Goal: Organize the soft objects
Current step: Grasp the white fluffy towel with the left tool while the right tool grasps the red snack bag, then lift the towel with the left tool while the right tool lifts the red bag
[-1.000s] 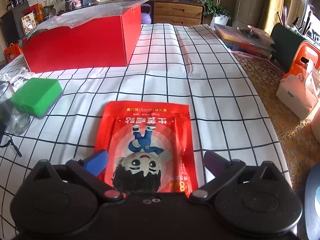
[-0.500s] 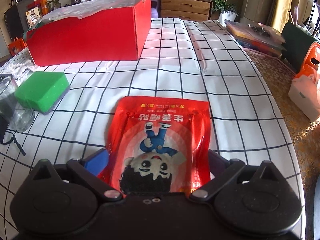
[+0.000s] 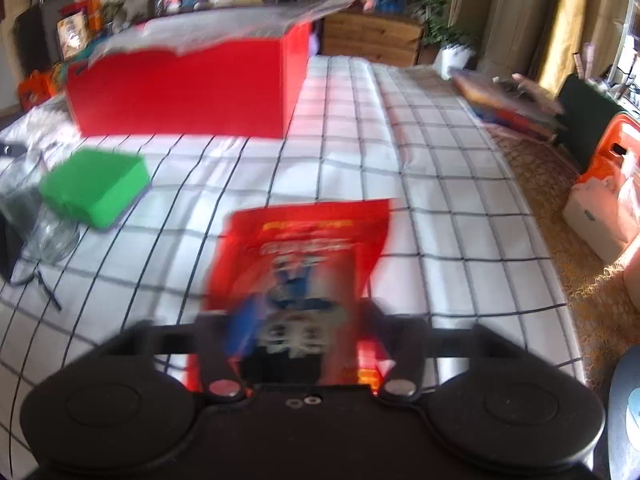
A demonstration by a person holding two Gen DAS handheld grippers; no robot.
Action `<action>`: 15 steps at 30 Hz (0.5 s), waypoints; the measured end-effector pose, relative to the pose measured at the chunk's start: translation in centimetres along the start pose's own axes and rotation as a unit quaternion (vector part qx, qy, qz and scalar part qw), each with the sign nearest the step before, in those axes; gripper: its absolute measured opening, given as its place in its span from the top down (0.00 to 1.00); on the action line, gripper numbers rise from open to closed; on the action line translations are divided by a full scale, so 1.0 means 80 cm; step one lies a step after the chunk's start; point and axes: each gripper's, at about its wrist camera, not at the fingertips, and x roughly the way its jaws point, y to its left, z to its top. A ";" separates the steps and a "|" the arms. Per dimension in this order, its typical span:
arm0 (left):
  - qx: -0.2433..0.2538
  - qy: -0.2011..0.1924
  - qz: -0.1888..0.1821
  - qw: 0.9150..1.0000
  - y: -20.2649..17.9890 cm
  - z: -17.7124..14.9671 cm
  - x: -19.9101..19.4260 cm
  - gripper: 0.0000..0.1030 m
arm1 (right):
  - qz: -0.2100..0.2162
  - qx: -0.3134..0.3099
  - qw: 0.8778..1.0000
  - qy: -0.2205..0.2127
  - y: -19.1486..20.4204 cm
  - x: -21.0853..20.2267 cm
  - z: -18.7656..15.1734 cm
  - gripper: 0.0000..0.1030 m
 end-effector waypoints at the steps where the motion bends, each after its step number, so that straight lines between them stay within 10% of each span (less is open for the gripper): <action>1: -0.002 -0.002 0.000 1.000 0.000 0.000 -0.002 0.89 | 0.006 0.012 1.000 0.004 -0.005 -0.001 0.003 0.64; 10: -0.003 -0.006 -0.004 1.000 0.001 0.003 -0.009 0.89 | 0.023 -0.012 1.000 0.007 -0.002 -0.002 0.004 0.66; 13: -0.005 -0.006 -0.004 1.000 0.002 0.004 -0.009 0.89 | 0.027 -0.010 0.999 0.021 -0.001 0.004 0.005 0.59; 15: -0.005 -0.006 -0.004 1.000 0.002 0.003 -0.009 0.89 | 0.019 -0.008 0.999 0.027 0.000 0.006 0.007 0.35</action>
